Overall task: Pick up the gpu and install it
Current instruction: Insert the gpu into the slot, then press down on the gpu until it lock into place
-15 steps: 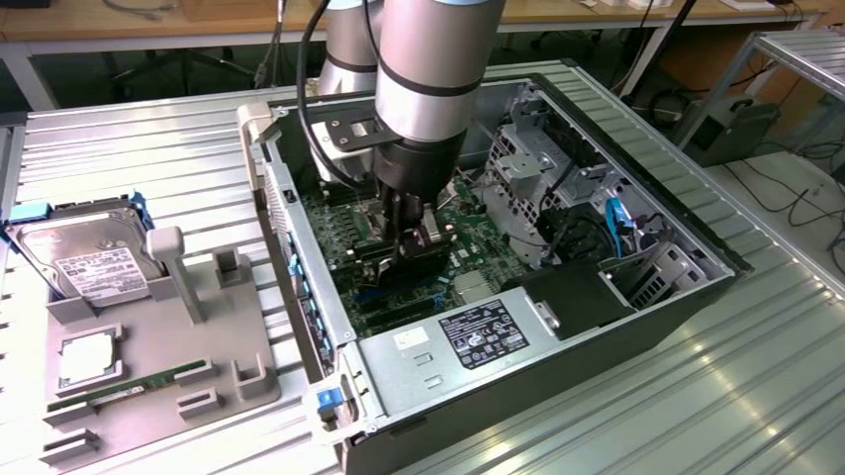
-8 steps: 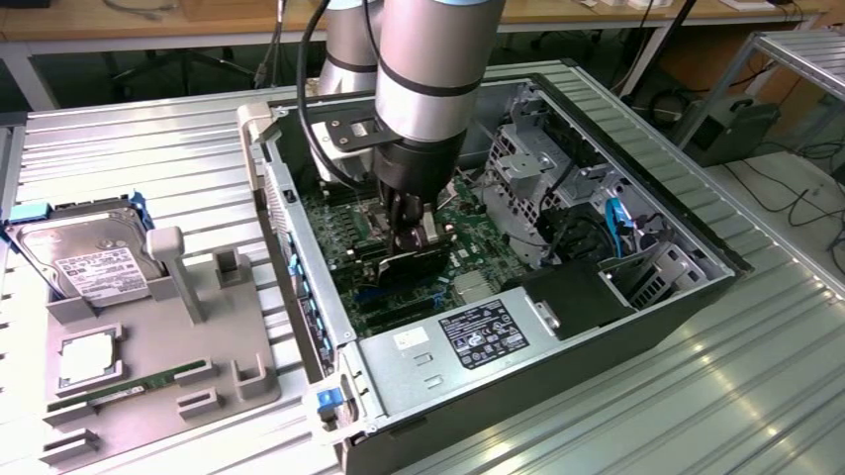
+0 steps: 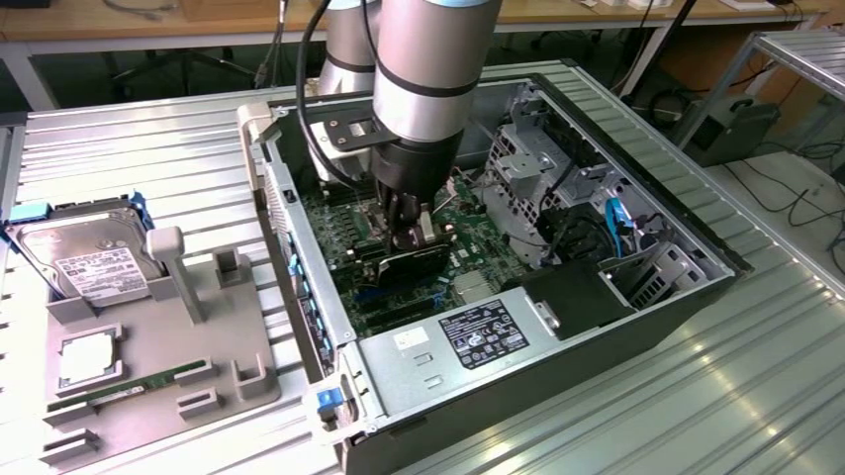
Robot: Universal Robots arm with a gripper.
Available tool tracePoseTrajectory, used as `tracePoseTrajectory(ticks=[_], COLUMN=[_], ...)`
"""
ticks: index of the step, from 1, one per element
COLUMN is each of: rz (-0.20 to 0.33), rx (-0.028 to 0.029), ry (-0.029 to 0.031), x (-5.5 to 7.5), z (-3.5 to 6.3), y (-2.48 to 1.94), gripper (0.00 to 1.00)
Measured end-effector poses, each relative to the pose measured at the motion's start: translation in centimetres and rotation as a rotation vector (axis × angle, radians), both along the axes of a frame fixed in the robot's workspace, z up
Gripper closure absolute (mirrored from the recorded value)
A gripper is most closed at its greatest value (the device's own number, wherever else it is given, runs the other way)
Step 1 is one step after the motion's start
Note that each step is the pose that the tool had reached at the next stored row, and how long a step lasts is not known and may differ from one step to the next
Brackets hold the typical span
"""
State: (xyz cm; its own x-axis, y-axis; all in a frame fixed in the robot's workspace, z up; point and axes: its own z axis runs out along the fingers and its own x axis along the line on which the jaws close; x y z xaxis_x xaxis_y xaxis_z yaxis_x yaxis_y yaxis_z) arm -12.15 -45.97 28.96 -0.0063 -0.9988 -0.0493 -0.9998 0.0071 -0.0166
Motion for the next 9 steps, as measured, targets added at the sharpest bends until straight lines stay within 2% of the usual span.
tracePoseTrajectory(ticks=[2, 9], rz=[0.0, 0.0], rx=[-0.0001, 0.0], ry=[0.0066, 0.0067], x=[-0.03, -0.02], z=[-0.04, -0.05], y=[0.02, 0.02], gripper=[0.87, 0.87])
